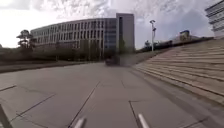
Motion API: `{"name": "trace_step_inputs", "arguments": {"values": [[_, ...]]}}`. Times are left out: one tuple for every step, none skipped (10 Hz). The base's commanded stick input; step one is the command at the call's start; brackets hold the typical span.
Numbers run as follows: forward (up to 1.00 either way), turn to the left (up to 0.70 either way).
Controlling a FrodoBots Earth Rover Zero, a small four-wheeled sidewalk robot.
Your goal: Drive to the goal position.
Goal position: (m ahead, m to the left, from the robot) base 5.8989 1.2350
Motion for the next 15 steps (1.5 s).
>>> {"name": "trace_step_inputs", "arguments": {"values": [[0.7,0.0],[0.7,0.0],[0.7,0.27],[0.7,0.27],[0.7,0.27],[0.7,0.27],[0.7,0.27],[0.7,0.22],[0.7,0.01],[0.7,0.0],[0.7,0.0],[0.7,0.0],[0.7,0.02],[0.7,0.27],[0.7,0.27]]}}
